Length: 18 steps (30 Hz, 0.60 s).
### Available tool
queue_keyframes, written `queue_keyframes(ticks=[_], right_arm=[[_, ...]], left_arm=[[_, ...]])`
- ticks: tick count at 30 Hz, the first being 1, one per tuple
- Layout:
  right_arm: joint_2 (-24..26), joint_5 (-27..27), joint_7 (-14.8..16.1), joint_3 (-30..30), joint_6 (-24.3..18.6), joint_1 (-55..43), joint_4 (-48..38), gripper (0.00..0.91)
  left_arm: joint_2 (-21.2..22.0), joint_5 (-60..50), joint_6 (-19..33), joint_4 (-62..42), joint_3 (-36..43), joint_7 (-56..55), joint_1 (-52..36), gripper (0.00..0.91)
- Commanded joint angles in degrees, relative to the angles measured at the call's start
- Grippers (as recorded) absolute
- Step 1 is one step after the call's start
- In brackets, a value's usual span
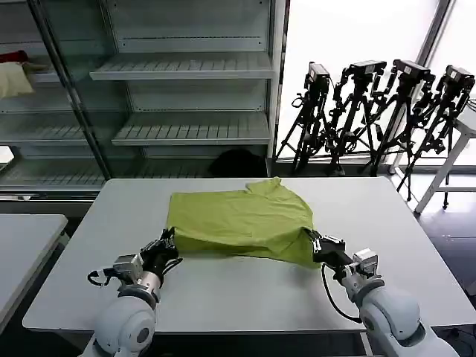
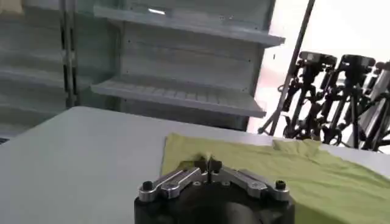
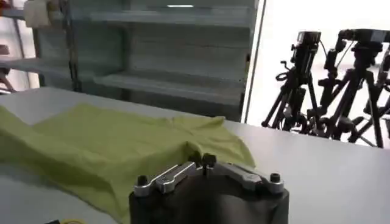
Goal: Fold and organize the clothes.
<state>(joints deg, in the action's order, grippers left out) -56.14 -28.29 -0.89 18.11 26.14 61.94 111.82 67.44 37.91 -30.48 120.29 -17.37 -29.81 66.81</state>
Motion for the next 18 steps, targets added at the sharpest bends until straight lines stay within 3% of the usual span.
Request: queue_keyframes(ticks=[1,18], right_arm=[[-1.35,2.73,0.36,-3.28,-0.48,-7.04,-5.26,0.0],[-3.76,6.31,1.1,-6.03,-2.46,-9.9,-9.74,0.0]], left_arm=[[0.42,-0.35,-2.03,-6.72,1.37,-2.47,-5.08,0.0],[0.61,-1.3,-2.15,-8.3,1.28,-2.65,-5.85,0.0]])
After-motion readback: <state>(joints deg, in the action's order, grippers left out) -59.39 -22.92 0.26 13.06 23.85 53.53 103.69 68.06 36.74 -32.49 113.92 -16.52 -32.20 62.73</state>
